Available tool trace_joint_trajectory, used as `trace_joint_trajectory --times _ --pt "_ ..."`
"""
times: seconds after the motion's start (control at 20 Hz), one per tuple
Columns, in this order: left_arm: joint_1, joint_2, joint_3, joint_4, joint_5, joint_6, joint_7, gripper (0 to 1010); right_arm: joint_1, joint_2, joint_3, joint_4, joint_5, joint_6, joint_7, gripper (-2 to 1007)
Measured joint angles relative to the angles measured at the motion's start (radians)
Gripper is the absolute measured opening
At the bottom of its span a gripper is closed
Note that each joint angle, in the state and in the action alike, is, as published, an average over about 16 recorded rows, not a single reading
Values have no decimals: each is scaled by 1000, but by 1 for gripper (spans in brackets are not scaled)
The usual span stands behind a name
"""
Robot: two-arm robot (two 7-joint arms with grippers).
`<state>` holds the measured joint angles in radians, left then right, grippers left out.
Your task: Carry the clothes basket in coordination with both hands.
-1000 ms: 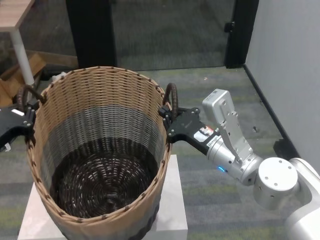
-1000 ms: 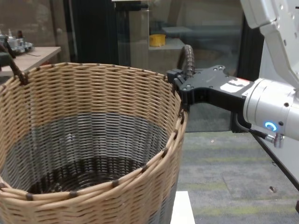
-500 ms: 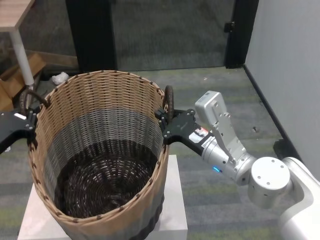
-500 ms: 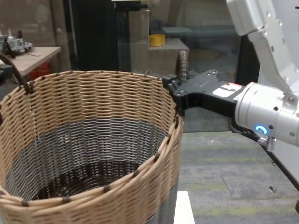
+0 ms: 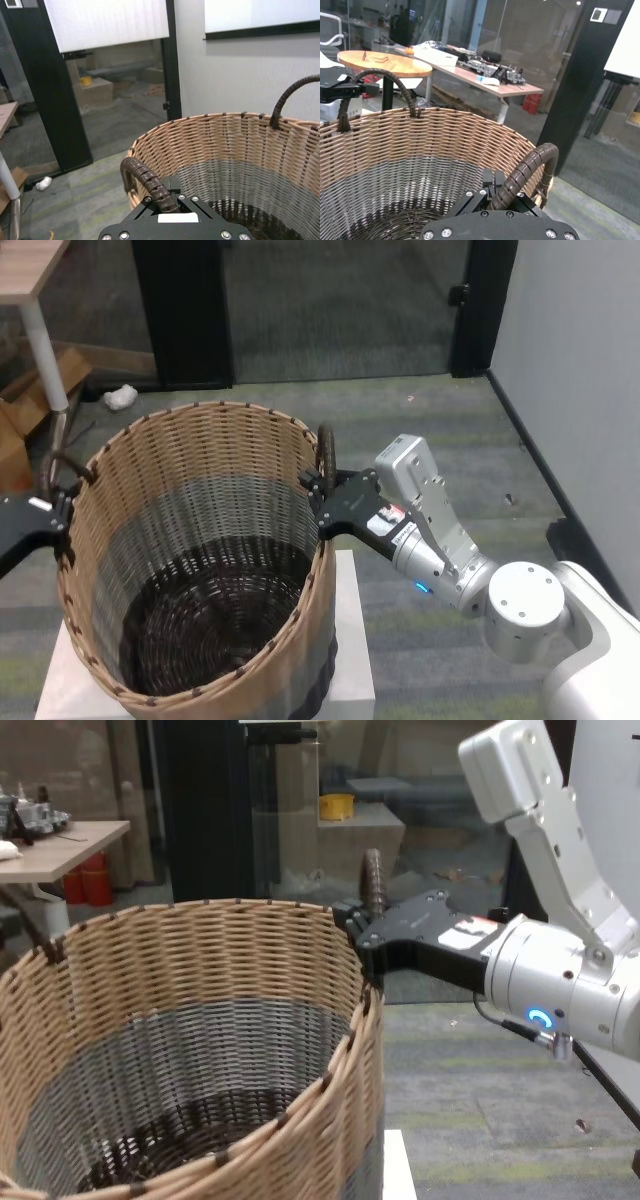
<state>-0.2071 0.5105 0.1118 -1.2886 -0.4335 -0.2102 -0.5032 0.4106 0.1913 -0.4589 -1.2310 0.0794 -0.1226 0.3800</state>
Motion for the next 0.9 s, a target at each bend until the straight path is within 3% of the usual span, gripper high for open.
trace_joint_trajectory --times 0.5,0.9 --pt "7 0 -16 40 39 -41 1 1 25 -35 -13 68 -15 -26 2 30" --pt "-31 -8 -7 105 77 -97 -30 1 62 -73 -18 158 -17 -61 8 30"
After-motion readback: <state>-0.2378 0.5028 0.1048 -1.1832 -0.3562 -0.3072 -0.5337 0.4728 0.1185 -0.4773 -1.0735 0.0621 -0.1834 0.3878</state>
